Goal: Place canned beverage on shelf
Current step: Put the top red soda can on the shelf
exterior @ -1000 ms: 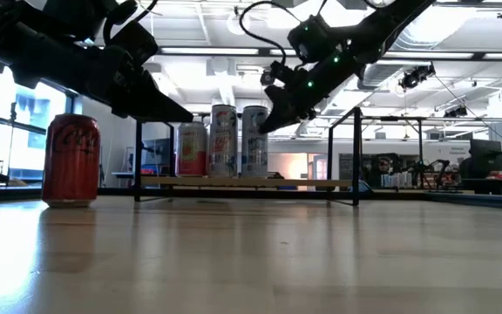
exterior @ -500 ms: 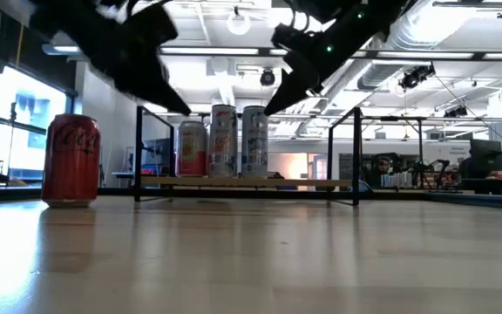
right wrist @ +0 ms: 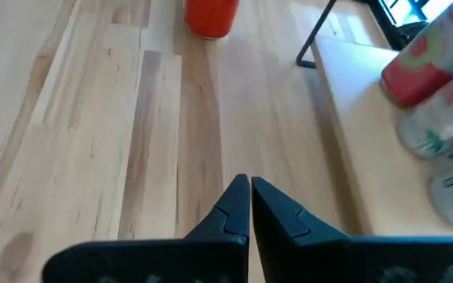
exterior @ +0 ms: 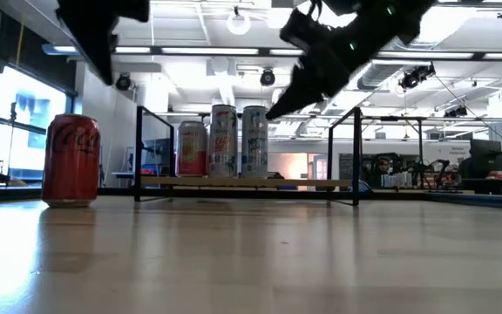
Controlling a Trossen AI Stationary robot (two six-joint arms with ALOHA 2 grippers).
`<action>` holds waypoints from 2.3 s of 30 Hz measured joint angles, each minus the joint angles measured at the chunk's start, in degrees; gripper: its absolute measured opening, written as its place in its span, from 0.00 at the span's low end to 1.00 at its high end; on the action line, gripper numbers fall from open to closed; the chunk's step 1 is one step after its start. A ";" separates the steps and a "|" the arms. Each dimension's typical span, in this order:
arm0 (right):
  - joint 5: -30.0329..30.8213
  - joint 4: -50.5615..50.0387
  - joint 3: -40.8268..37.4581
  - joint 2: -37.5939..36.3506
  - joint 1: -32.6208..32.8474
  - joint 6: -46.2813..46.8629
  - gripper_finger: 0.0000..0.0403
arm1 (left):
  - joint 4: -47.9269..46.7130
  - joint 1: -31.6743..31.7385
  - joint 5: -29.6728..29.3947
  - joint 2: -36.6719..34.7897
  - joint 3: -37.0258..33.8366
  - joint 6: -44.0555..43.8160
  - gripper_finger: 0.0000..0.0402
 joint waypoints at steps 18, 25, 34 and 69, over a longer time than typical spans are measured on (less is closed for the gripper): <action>3.08 16.43 -16.44 -0.07 8.99 10.29 0.00 | -14.88 8.37 2.89 0.04 -1.58 -23.31 0.75; 3.29 17.41 -16.41 -0.07 10.46 10.21 0.00 | -12.49 12.84 4.76 -0.01 -6.46 -19.58 0.76; 3.37 17.75 -16.41 -0.08 10.42 10.21 0.00 | -8.68 15.88 4.61 -0.13 -7.37 -15.72 0.76; 3.28 17.75 -16.35 -0.09 10.41 10.19 0.00 | -3.46 16.04 7.83 2.38 -7.15 -9.29 0.60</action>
